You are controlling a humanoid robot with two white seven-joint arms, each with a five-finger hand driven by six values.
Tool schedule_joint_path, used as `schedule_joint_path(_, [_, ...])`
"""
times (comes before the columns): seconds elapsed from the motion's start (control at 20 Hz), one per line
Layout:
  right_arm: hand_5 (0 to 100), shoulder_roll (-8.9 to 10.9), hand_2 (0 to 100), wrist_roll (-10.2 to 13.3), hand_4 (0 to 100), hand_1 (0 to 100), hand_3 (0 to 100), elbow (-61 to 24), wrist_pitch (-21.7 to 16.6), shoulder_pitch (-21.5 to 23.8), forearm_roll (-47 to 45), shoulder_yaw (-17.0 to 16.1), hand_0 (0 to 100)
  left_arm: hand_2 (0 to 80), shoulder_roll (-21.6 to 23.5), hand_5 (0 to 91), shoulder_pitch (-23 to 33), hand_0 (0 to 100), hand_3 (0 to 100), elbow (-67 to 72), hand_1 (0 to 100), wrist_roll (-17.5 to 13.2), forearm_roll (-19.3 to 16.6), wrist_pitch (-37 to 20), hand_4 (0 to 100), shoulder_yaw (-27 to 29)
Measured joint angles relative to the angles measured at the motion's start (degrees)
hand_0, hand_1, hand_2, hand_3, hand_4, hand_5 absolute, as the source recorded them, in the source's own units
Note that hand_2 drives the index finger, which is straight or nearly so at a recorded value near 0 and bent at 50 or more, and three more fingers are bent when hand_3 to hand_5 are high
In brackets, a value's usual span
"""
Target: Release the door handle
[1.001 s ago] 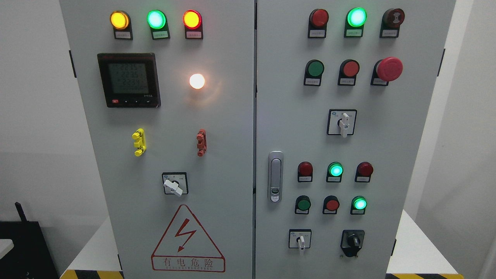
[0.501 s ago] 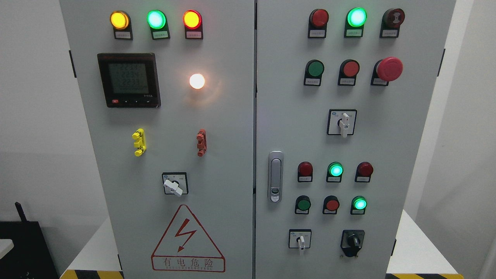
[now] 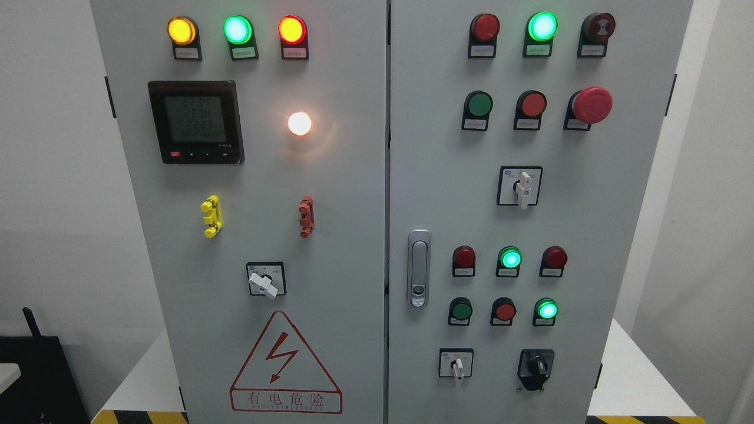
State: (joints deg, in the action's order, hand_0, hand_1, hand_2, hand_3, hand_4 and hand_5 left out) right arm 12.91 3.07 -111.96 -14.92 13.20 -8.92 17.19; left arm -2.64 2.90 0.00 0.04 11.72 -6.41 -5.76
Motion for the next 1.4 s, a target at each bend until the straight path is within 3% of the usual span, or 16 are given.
schedule_joint_path(0.05, [11, -0.04, 0, 0.0, 21, 3, 5, 0.0, 0.0, 0.0, 0.4, 0.1, 30, 0.0, 0.0, 0.0, 0.0, 12, 0, 0.0, 39, 0.0, 0.0, 0.0, 0, 0.0])
schedule_joint_path(0.25, [19, -0.29, 0, 0.2, 27, 5, 13, 0.2, 0.0, -0.1, 2.6, 0.4, 31, 0.0, 0.0, 0.0, 0.0, 12, 0, 0.0, 39, 0.0, 0.0, 0.0, 0, 0.0])
schedule_joint_path(0.35, [25, -0.53, 0, 0.1, 30, 7, 25, 0.5, 0.1, -0.4, 4.4, 0.7, 32, 0.0, 0.0, 0.0, 0.0, 12, 0, 0.0, 39, 0.0, 0.0, 0.0, 0, 0.0])
schedule_joint_path(0.75, [49, -2.85, 0, 6.8, 48, 22, 58, 2.8, 0.0, -2.6, 16.1, 2.0, 36, 0.0, 0.0, 0.0, 0.0, 12, 0, 0.0, 39, 0.0, 0.0, 0.0, 0, 0.0])
schedule_joint_path(0.9, [57, -4.28, 0, 8.4, 53, 23, 61, 3.8, -0.1, -3.3, 21.2, 2.3, 40, 0.0, 0.0, 0.0, 0.0, 12, 0, 0.0, 39, 0.0, 0.0, 0.0, 0, 0.0])
schedule_joint_path(1.1, [60, -6.65, 0, 10.2, 56, 25, 64, 5.0, -0.4, -3.9, 28.6, 2.7, 42, 0.0, 0.0, 0.0, 0.0, 12, 0, 0.0, 39, 0.0, 0.0, 0.0, 0, 0.0])
schedule_joint_path(1.4, [62, -9.59, 0, 17.1, 58, 29, 67, 7.3, -0.6, -5.6, 41.7, 3.3, 43, 0.0, 0.0, 0.0, 0.0, 12, 0, 0.0, 39, 0.0, 0.0, 0.0, 0, 0.0])
